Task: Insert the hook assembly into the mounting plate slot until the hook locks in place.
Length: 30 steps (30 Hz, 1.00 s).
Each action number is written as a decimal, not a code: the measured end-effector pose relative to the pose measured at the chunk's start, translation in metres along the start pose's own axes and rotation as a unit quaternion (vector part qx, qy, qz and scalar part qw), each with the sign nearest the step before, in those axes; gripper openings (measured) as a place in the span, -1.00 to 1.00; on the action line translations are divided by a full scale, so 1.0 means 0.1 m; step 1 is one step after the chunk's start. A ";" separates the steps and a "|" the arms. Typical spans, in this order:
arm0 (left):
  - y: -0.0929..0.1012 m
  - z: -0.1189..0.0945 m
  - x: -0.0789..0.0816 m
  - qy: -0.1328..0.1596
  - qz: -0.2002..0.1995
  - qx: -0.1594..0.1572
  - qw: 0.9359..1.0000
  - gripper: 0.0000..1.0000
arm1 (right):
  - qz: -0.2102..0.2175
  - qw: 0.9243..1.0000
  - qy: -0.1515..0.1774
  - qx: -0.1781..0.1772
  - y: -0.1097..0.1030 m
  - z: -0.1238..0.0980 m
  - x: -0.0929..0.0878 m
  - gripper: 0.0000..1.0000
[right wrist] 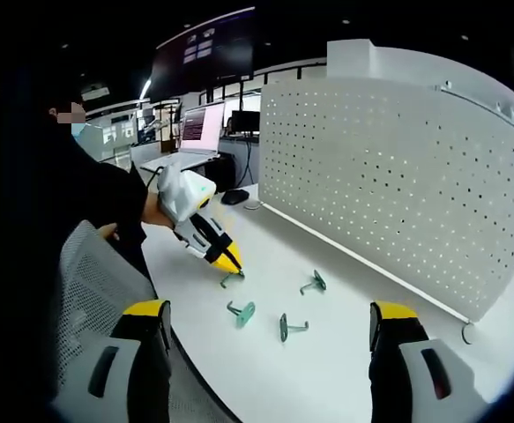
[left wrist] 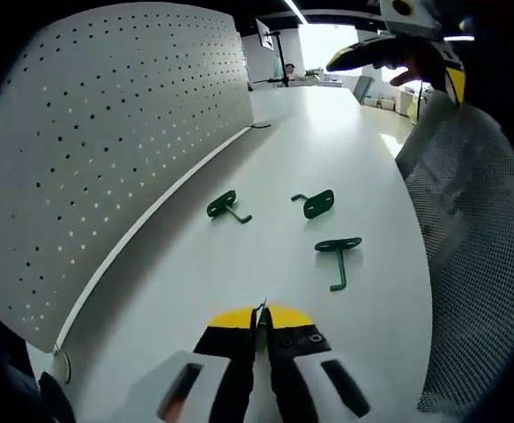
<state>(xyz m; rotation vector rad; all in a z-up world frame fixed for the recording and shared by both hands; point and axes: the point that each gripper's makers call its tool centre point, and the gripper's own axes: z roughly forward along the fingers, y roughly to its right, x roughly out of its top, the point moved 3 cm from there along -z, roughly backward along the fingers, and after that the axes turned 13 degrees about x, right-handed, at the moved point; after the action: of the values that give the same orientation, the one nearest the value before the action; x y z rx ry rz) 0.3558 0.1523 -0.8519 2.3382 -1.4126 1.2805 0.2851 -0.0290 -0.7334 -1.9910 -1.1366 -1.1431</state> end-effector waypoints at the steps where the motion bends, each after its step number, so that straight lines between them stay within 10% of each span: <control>1: 0.00 0.00 0.00 0.000 0.001 0.000 1.000 -0.90 | 0.000 1.000 0.000 0.000 0.00 0.00 0.00 0.81; 30: -0.10 -0.18 0.15 0.024 -0.033 0.033 0.999 -0.97 | -0.027 1.000 0.001 0.014 -0.10 0.03 0.17 0.81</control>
<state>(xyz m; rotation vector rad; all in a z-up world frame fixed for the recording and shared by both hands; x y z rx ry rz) 0.3560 0.1568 -0.8272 2.3581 -1.2884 1.3744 0.2826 -0.0154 -0.7192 -1.9478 -1.2070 -1.1491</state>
